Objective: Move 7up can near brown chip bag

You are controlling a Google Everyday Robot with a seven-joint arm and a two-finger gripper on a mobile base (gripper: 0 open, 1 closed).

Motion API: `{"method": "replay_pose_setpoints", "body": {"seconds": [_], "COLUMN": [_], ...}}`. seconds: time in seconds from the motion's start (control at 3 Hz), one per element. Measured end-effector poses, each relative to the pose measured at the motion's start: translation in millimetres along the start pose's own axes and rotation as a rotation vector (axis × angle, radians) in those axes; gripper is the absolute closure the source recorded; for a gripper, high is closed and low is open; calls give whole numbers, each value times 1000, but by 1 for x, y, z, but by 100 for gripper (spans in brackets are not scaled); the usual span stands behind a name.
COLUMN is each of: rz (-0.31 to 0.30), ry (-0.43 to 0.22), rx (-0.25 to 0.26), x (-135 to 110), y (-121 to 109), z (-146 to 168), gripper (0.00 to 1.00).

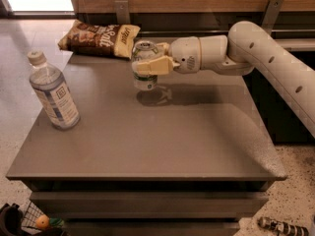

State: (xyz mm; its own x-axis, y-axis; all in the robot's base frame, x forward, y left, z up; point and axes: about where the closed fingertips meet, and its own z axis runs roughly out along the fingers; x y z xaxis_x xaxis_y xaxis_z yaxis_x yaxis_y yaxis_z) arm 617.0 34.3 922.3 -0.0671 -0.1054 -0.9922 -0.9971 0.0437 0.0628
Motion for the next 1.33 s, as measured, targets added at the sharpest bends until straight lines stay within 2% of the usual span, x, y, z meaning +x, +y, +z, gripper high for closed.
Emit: {"method": "replay_pose_setpoints", "body": {"seconds": [0.33,0.67,1.0,1.33], "rz": [-1,-23,-36,-53], "ry": [-1,44,111,132], "rx": [-1,35,129,250], "x": [0,-23,-60,-84], "y": [0,-11,-44,-88], "z": [1,-7,-28,-52], "gripper": [100,100,100,100]}}
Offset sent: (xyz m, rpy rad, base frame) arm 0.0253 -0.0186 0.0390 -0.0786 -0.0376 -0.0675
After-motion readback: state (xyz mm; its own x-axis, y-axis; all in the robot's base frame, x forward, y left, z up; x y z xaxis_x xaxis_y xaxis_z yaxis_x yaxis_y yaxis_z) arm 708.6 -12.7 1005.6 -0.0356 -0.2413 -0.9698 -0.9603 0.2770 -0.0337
